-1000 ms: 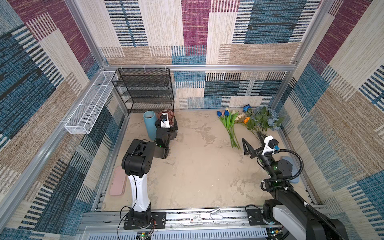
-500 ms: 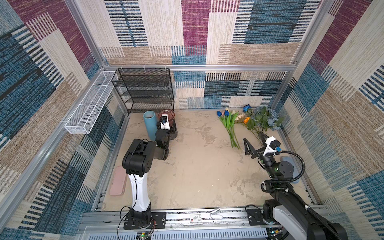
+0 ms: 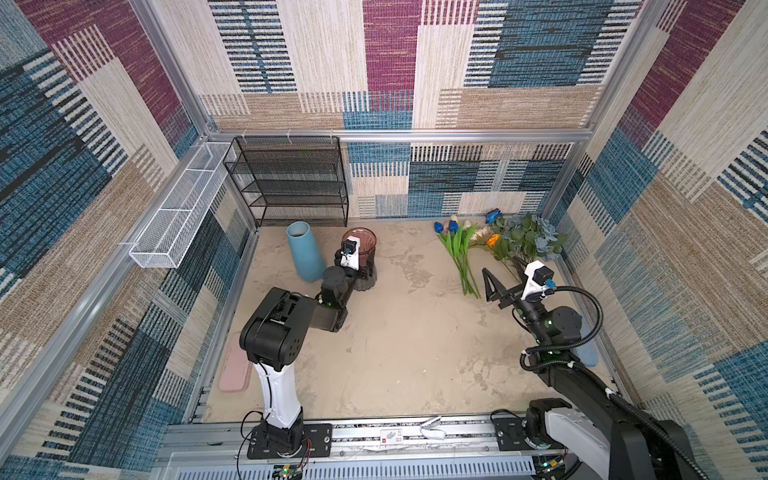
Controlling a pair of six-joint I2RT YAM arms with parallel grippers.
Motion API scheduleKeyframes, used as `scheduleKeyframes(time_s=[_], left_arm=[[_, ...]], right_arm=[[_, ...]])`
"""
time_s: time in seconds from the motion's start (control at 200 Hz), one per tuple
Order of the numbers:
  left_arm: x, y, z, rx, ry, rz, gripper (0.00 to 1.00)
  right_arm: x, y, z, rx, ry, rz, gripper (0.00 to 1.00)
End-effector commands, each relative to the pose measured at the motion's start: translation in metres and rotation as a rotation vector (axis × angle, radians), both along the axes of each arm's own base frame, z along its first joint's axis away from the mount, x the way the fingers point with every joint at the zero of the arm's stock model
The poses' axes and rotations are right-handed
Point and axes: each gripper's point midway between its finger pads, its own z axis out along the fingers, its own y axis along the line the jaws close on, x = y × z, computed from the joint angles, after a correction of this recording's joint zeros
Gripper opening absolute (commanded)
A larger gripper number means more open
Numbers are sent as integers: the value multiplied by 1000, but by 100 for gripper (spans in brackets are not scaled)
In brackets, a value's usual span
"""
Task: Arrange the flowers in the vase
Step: 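Grasp the pink glass vase rim with the left gripper and lift it, then carry the pink vase to center with left gripper while right gripper lowers over tulips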
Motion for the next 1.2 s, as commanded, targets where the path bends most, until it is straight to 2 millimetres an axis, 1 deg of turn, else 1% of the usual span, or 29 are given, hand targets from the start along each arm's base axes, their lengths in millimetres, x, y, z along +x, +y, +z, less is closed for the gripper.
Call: scheduleKeyframes(time_s=[0.0, 0.12, 0.195, 0.28, 0.315, 0.401, 0.516, 0.586, 0.631, 0.651, 0.711, 0.746, 0.836, 0.866, 0.876, 0.997, 1.197], left_arm=[[-25, -40, 36, -65, -106, -157, 16], [-49, -95, 37, -74, -111, -324, 16], [-62, -123, 34, -85, -100, -414, 15], [-75, -147, 27, -77, -92, -479, 14], [-80, -156, 25, -72, -93, -497, 14], [-92, -174, 17, -48, -96, -531, 14], [-93, -174, 8, -48, -70, -520, 13], [-92, -175, 1, -37, -63, -516, 14], [-92, -175, -2, -34, -60, -518, 16], [-92, -176, -1, -33, -62, -523, 19], [-95, -177, 0, -30, -66, -538, 47], [-96, -177, 2, -30, -70, -541, 57], [-98, -175, 2, -20, -76, -539, 80], [-98, -175, 2, -13, -79, -536, 96], [-98, -174, 2, -11, -79, -535, 99], [-99, -169, -2, 19, -87, -511, 99], [-102, -159, -7, 37, -74, -492, 99]], right_arm=[[4, 7, 11, 4, -35, 40, 100], [17, 7, 6, 5, -6, 39, 100], [29, 7, 3, 6, 30, 30, 100], [47, 7, 5, 1, 102, 25, 100], [53, 9, 8, -11, 119, 36, 100], [62, 10, 6, -12, 172, 37, 100], [76, 5, 1, 41, 262, 7, 99], [80, 9, -5, 55, 315, 30, 98], [81, 12, -9, 55, 342, 47, 97], [81, 12, -10, 55, 350, 49, 97], [81, 12, -14, 59, 367, 43, 98], [80, 11, -16, 59, 374, 36, 98], [77, 9, -18, 60, 383, 24, 99], [77, 9, -17, 59, 384, 25, 99], [76, 9, -17, 58, 385, 24, 99], [79, 7, -19, 48, 415, 12, 100], [91, 0, -20, 76, 482, -38, 100]])
